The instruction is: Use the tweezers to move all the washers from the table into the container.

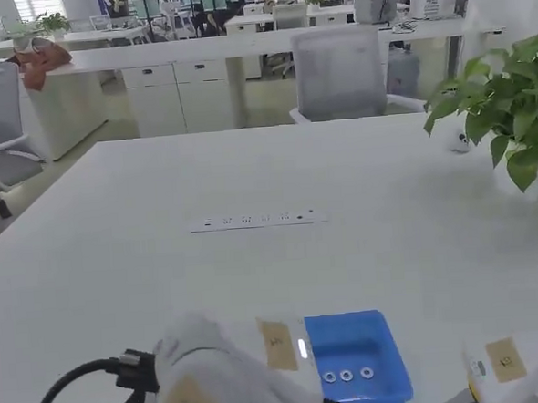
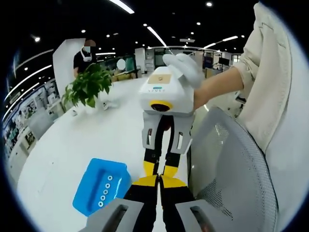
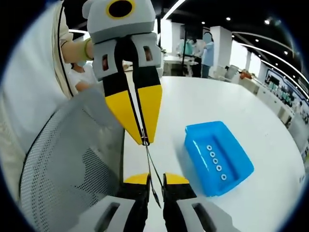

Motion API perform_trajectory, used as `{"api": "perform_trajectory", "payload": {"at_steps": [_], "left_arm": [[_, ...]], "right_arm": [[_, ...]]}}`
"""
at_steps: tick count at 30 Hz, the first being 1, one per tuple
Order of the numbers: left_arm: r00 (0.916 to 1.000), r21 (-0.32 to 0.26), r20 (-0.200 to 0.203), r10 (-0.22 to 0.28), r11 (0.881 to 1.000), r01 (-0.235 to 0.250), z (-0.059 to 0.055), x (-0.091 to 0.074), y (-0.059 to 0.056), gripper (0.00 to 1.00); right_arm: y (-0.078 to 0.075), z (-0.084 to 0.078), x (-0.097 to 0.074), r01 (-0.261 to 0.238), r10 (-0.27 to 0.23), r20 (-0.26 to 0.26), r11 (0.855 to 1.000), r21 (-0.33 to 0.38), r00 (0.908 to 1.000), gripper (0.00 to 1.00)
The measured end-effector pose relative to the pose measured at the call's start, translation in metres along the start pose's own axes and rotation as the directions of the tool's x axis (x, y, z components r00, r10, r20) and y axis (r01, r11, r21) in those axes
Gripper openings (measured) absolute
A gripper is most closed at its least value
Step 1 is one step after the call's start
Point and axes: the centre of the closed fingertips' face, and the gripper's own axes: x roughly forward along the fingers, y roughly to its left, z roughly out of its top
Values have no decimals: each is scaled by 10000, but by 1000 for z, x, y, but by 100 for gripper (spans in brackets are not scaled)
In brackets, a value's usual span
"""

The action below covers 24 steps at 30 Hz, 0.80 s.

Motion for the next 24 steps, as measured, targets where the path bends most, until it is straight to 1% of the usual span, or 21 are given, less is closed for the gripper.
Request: {"api": "perform_trajectory", "payload": {"at_steps": [2, 3, 5, 7, 8, 10, 12, 13, 15, 16, 17, 19, 20, 24], "left_arm": [[9995, 64, -297, -68, 10000, 70, -8, 4, 2, 0], [9988, 66, -465, -143, 9999, 146, -12, 6, 2, 0], [9965, 141, -810, -227, 9996, 239, -23, 9, 5, 0], [9945, 152, -1015, -275, 9995, 292, -30, 10, 6, 0], [9923, 154, -1192, -338, 9992, 359, -36, 11, 6, 0], [9862, 121, -1588, -472, 9987, 497, -49, 11, 5, 0], [9780, 254, -2030, -473, 9982, 536, -62, 10, 5, 0], [9767, 199, -2070, -574, 9978, 629, -68, 11, 4, 0], [9719, 41, -2260, -653, 9977, 680, -78, 11, 5, 0], [9705, -9, -2315, -679, 9976, 696, -82, 12, 5, 0], [9675, -66, -2425, -721, 9973, 727, -87, 13, 5, 0], [9633, -116, -2576, -757, 9971, 753, -94, 14, 6, 0], [9593, -185, -2699, -832, 9965, 812, -99, 16, 5, 0], [9517, -309, -2916, -965, 9953, 915, -108, 20, 4, 0]], "right_arm": [[-1, -6, 6, 19, -18, -63, 9999, 128, 10000, 7], [-2, -9, 9, 73, -69, -107, 9994, 345, 9999, 7], [-4, -12, 14, 154, -150, -100, 9987, 484, 9998, 7], [-4, -14, 19, 315, -307, -136, 9973, 664, 9994, 8], [-4, -15, 23, 376, -368, -131, 9968, 698, 9992, 8], [0, -15, 28, 298, -293, -71, 9960, 841, 9995, 7], [3, -17, 32, 211, -210, -22, 9944, 1031, 9998, 8], [4, -19, 33, 194, -195, 0, 9935, 1122, 9998, 10], [2, -21, 33, 278, -284, 24, 9898, 1397, 9996, 12], [2, -22, 33, 313, -328, 70, 9879, 1520, 9994, 13], [2, -23, 32, 363, -398, 161, 9834, 1778, 9991, 15], [1, -24, 29, 409, -466, 235, 9780, 2048, 9986, 17], [1, -25, 26, 459, -544, 324, 9742, 2208, 9980, 18], [0, -29, 14, 722, -884, 499, 9616, 2648, 9948, 21]]}}
